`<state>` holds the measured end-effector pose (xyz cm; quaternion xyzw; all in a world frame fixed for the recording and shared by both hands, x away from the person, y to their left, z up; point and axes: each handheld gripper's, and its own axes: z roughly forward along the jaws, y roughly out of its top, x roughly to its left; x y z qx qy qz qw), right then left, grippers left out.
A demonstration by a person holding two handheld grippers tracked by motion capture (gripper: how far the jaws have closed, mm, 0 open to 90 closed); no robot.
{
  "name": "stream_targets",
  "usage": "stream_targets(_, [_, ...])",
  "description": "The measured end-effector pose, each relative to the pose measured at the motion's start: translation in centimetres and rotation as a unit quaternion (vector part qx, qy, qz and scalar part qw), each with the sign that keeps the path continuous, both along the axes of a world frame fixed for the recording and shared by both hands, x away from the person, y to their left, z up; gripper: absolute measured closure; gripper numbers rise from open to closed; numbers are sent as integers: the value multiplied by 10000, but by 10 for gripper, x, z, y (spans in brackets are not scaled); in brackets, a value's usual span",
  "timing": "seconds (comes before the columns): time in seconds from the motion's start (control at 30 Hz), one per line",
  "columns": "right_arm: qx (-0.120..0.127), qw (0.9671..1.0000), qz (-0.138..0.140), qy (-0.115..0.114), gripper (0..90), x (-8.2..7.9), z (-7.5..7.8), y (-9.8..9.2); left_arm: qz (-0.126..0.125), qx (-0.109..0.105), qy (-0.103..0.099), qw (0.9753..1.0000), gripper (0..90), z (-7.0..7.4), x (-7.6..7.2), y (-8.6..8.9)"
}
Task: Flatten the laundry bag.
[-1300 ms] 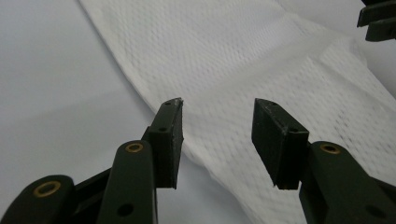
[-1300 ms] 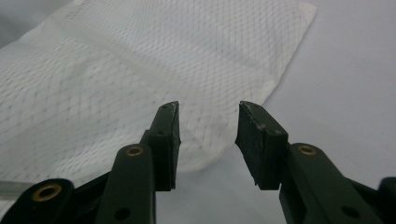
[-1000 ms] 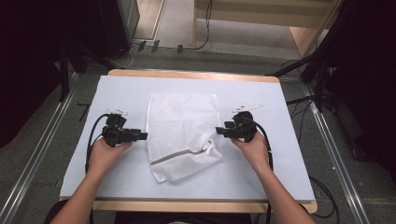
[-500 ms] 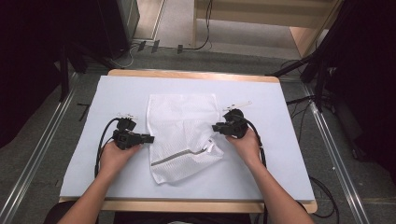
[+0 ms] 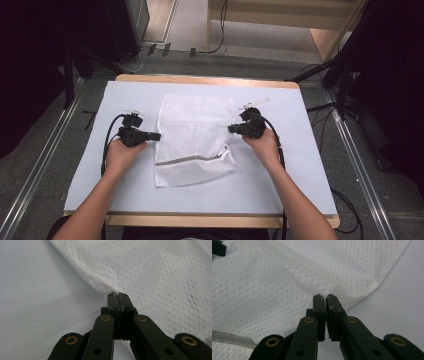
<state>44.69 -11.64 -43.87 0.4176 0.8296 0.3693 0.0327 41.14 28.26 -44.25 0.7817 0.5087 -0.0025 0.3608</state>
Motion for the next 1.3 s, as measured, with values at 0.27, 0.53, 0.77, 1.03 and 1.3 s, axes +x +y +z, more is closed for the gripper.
stream_targets(0.27, [-12, 10000, -97, 14, 878, 27, -5, 4, 121, -1, -81, 9999, 900, -1, 25, 6])
stream_targets(0.53, [165, 9994, -291, -69, 681, 25, 0, -2, 93, -133, 60, 9999, 900, -4, 28, 7])
stream_targets(0.77, [282, 9985, -297, -355, 656, -14, 22, -14, 67, -116, 31, 9999, 900, -3, 25, 8])
stream_targets(1.03, [60, 9999, -25, -128, 674, -28, 4, 0, 65, -130, 34, 9999, 900, -4, 24, 7])
stream_targets(1.3, [-223, 9995, 165, 179, 825, -23, -16, 14, 47, -56, 56, 10000, 900, -6, 25, 7])
